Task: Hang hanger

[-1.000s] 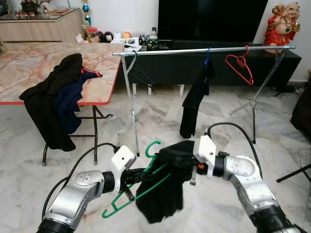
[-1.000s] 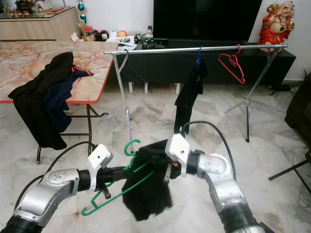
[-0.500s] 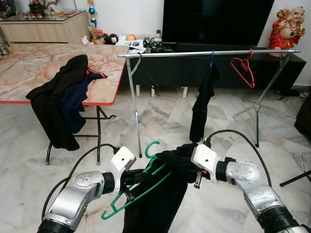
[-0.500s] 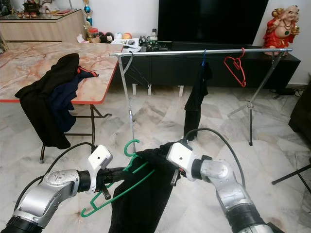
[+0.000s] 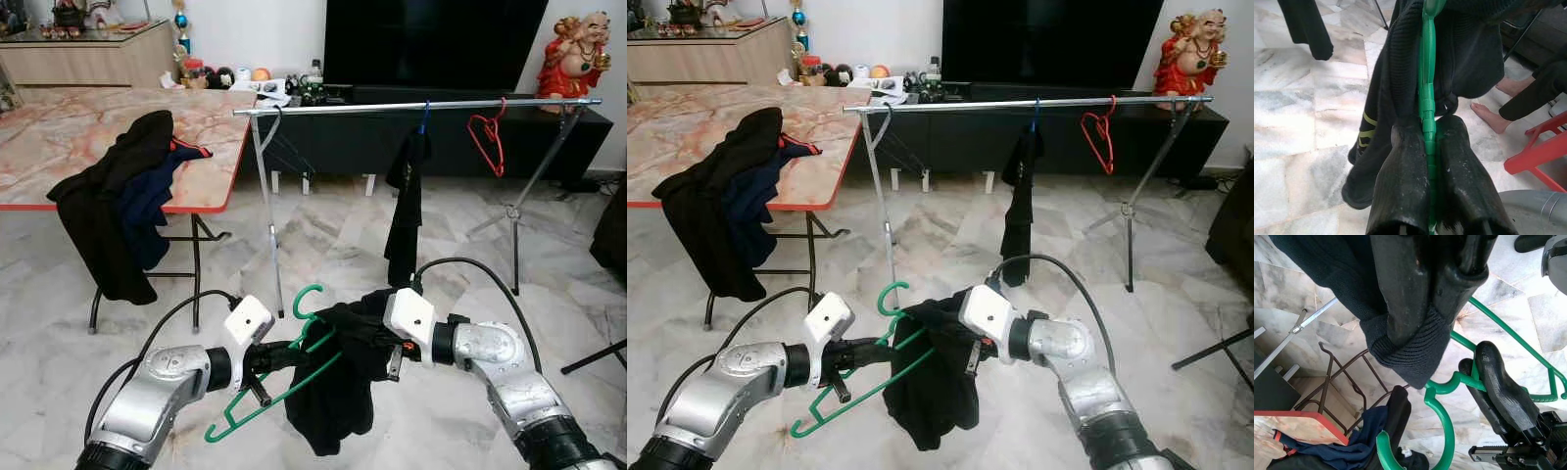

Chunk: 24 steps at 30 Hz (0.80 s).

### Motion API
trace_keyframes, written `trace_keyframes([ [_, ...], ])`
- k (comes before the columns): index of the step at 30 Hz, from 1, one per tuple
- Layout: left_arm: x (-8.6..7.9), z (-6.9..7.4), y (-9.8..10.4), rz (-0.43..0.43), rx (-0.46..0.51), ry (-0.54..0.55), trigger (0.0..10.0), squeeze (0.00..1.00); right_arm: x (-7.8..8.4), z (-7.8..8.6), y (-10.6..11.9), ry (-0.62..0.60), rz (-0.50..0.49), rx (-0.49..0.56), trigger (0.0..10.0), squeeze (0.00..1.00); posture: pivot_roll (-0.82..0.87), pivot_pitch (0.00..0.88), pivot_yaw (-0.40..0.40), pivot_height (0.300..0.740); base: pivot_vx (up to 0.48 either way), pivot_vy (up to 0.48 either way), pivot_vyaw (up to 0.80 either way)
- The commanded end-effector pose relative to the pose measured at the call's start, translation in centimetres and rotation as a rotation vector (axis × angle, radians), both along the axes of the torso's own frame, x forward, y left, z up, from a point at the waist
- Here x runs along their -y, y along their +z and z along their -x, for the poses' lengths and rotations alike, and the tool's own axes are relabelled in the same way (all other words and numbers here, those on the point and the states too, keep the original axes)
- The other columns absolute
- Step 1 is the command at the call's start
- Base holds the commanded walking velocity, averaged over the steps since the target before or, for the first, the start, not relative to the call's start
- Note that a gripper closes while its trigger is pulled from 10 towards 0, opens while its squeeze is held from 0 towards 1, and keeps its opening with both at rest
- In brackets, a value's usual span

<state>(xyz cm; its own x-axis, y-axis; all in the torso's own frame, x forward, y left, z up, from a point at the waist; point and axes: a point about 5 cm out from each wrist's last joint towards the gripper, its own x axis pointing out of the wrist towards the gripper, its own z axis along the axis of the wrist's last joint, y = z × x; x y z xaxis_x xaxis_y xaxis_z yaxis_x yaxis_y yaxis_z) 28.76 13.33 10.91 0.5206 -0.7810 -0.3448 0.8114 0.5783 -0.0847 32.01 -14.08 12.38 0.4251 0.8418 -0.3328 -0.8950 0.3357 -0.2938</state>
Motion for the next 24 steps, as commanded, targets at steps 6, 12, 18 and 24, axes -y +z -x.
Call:
trace_keyframes([
  [6, -0.3, -0.2, 0.4, 0.016, 0.014, 0.013, 10.0, 0.0, 0.1, -0.1, 0.6, 0.0, -0.026, 0.018, 10.0, 0.0, 0.14, 0.0, -0.012, 0.74, 0.0, 0.0, 0.0],
  [12, -0.3, -0.2, 0.4, 0.016, 0.014, 0.013, 10.0, 0.0, 0.1, -0.1, 0.6, 0.0, -0.026, 0.018, 10.0, 0.0, 0.14, 0.0, -0.012, 0.74, 0.0, 0.0, 0.0],
  [18, -0.4, -0.3, 0.3, 0.013, 0.022, 0.024, 10.0, 0.0, 0.5, 0.3, 0.2, -0.004, -0.05, -0.008, 10.0, 0.0, 0.13, 0.0, -0.014, 0.74, 0.0, 0.0, 0.0],
  [24, -0.7, -0.6, 0.3, 0.01, 0.036, 0.041, 10.0, 0.0, 1.8, 0.7, -1.0, -0.076, -0.069, -0.055, 10.0, 0.0, 0.13, 0.0, -0.012, 0.74, 0.0, 0.0, 0.0],
])
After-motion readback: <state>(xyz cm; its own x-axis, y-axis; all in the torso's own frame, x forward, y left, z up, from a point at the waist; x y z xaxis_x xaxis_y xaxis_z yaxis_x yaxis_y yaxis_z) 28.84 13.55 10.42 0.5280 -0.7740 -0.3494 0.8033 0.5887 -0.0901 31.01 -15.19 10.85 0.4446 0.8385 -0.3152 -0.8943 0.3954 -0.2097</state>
